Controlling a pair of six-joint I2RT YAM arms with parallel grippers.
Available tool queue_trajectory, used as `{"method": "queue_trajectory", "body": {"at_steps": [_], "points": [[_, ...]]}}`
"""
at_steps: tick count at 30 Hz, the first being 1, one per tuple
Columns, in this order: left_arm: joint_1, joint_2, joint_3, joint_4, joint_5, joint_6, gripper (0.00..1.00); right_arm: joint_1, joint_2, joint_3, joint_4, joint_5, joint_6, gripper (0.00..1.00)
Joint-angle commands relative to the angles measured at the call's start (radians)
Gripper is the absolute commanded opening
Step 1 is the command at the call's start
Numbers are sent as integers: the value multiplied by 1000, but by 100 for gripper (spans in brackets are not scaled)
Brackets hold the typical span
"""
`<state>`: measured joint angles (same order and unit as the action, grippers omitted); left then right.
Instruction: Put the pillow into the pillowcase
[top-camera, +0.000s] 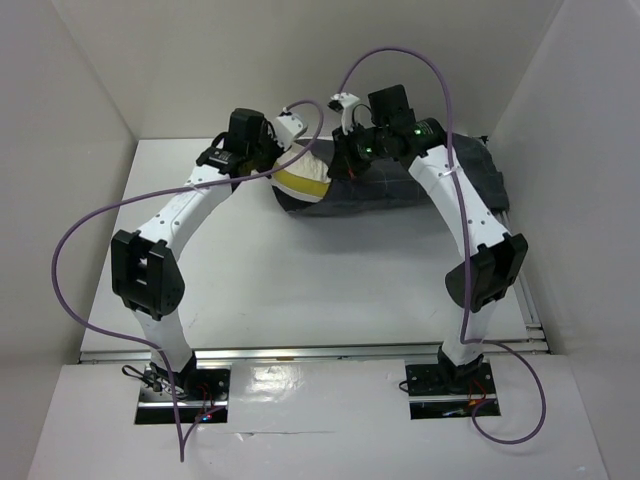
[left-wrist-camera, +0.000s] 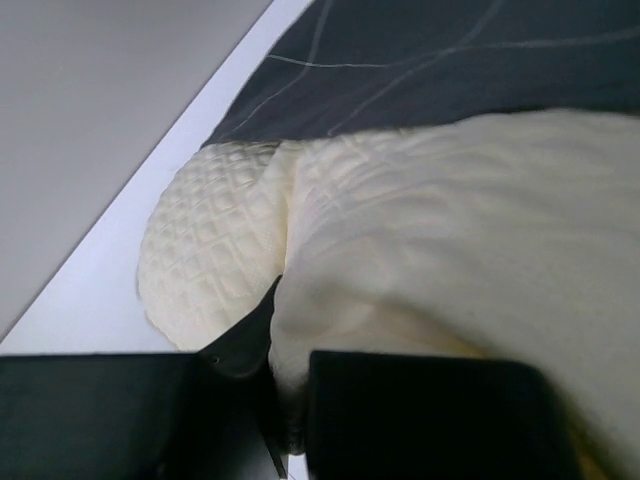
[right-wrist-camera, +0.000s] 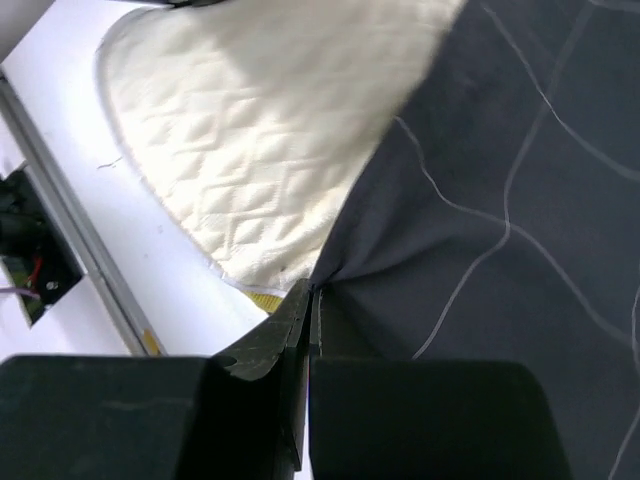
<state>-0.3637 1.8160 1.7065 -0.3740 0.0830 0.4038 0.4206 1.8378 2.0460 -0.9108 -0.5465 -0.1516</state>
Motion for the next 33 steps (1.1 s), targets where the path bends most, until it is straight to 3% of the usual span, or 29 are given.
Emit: {"method": "queue_trajectory", "body": {"at_steps": [1,8,26,33], "points": [[-26,22,70,93,8,-114,0,101,-11,105,-26,-185,12,0],[-26,12,64,92,-2,-125,0,110,-34,57,-37,-116,-9,0],[12,-75,-137,103,-32,-86,0,30,-127,-76,-37,85,24,0],[22,-75,-146,115,-32,-77,0,-3,-136,-105,-68,56,14,0]]}}
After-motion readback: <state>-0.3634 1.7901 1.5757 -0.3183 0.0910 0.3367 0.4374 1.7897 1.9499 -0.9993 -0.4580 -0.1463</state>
